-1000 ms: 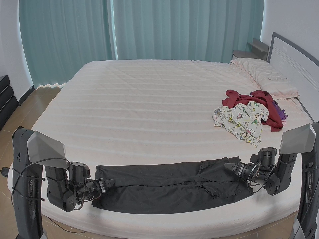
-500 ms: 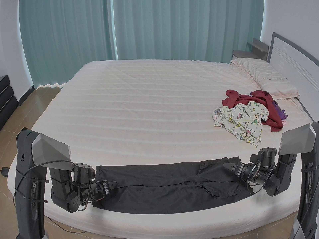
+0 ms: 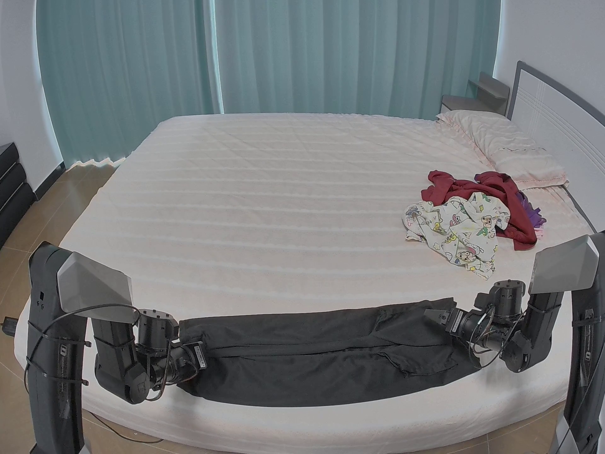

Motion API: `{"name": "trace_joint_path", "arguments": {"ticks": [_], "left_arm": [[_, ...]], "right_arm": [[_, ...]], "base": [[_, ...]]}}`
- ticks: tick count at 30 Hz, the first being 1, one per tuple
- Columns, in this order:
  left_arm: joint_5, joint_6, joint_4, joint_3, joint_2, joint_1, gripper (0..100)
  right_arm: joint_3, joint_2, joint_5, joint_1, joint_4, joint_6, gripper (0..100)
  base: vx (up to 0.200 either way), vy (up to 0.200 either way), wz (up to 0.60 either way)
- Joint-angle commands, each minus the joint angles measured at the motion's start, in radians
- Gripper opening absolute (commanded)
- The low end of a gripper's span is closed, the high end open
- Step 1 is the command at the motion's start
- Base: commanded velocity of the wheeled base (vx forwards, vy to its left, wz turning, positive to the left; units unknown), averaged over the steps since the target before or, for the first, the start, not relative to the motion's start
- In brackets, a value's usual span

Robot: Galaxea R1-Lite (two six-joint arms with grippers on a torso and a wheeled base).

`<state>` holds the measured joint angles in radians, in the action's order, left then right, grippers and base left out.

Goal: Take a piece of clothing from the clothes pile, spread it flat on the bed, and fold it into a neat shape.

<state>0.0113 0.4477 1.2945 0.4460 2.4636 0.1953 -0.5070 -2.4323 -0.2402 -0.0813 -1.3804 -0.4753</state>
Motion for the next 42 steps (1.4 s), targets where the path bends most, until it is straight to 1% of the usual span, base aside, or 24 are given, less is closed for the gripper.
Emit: {"name": "trace_joint_path", "arguments": {"ticks": [1,4,8,15,16,18,22,27,29,30,32,33,34,35,37,39,41,42], "left_arm": [[-0.001,0.000,0.000,-0.004,-0.026,-0.025,0],[-0.001,0.002,0.000,-0.018,-0.052,-0.042,0],[-0.001,0.000,0.000,-0.061,-0.106,-0.045,0],[-0.001,-0.006,0.000,-0.070,-0.141,-0.111,0],[-0.001,-0.007,-0.004,-0.072,-0.150,-0.142,0],[0.001,-0.007,-0.004,-0.076,-0.152,-0.160,0],[0.019,-0.010,-0.007,-0.084,-0.201,-0.243,0],[0.105,-0.010,-0.027,-0.085,-0.275,-0.367,0],[0.148,-0.010,-0.087,-0.078,-0.321,-0.435,0],[0.153,-0.010,-0.090,-0.076,-0.324,-0.439,0],[0.226,-0.010,-0.156,-0.062,-0.374,-0.522,0],[0.246,-0.010,-0.178,-0.053,-0.391,-0.553,0],[0.246,-0.010,-0.178,-0.053,-0.391,-0.553,0],[0.254,-0.012,-0.201,-0.036,-0.402,-0.585,0],[0.257,-0.015,-0.216,-0.026,-0.411,-0.605,0],[0.257,-0.027,-0.228,-0.030,-0.414,-0.603,0],[0.257,-0.040,-0.238,-0.046,-0.417,-0.582,0],[0.251,-0.040,-0.239,-0.052,-0.419,-0.557,0]], "right_arm": [[-0.005,-0.002,-0.001,0.006,0.000,-0.002,100],[-0.007,-0.001,-0.001,0.008,-0.002,-0.002,100],[-0.007,0.003,-0.001,0.009,-0.012,-0.005,100],[-0.002,0.001,-0.001,0.009,-0.037,-0.008,100],[-0.002,0.001,-0.001,0.009,-0.037,-0.008,100],[-0.004,0.001,-0.001,0.009,-0.037,-0.008,100],[-0.004,-0.001,-0.001,0.009,-0.037,-0.008,100],[-0.004,-0.002,-0.001,0.009,-0.039,-0.008,100],[-0.005,-0.002,-0.001,0.011,-0.037,-0.008,100],[-0.005,-0.002,-0.001,0.011,-0.039,-0.008,100],[-0.005,-0.002,-0.001,0.015,-0.037,-0.008,100],[-0.005,-0.004,-0.001,0.017,-0.037,-0.008,100],[-0.005,-0.004,-0.001,0.017,-0.037,-0.008,100],[-0.005,-0.002,-0.002,0.017,-0.037,-0.008,100],[-0.005,-0.002,-0.002,0.017,-0.037,-0.008,100],[-0.005,-0.004,-0.002,0.015,-0.037,-0.008,100],[-0.005,-0.004,-0.002,0.015,-0.037,-0.008,100],[-0.005,-0.004,-0.001,0.017,-0.037,-0.008,100]], "base": [[0.000,0.000,0.00],[0.000,0.000,0.00],[0.000,0.000,0.00],[0.000,0.000,0.00],[0.000,0.000,0.00],[0.000,0.000,0.00],[0.000,0.000,0.00],[0.000,0.000,0.00],[0.000,0.000,0.00],[0.000,0.000,0.00],[0.000,0.000,0.00],[0.000,0.000,0.00],[0.000,0.000,0.00],[0.000,0.000,0.00],[0.000,0.000,0.00],[0.000,0.000,0.00],[0.000,0.000,0.00],[0.000,0.000,0.00]]}}
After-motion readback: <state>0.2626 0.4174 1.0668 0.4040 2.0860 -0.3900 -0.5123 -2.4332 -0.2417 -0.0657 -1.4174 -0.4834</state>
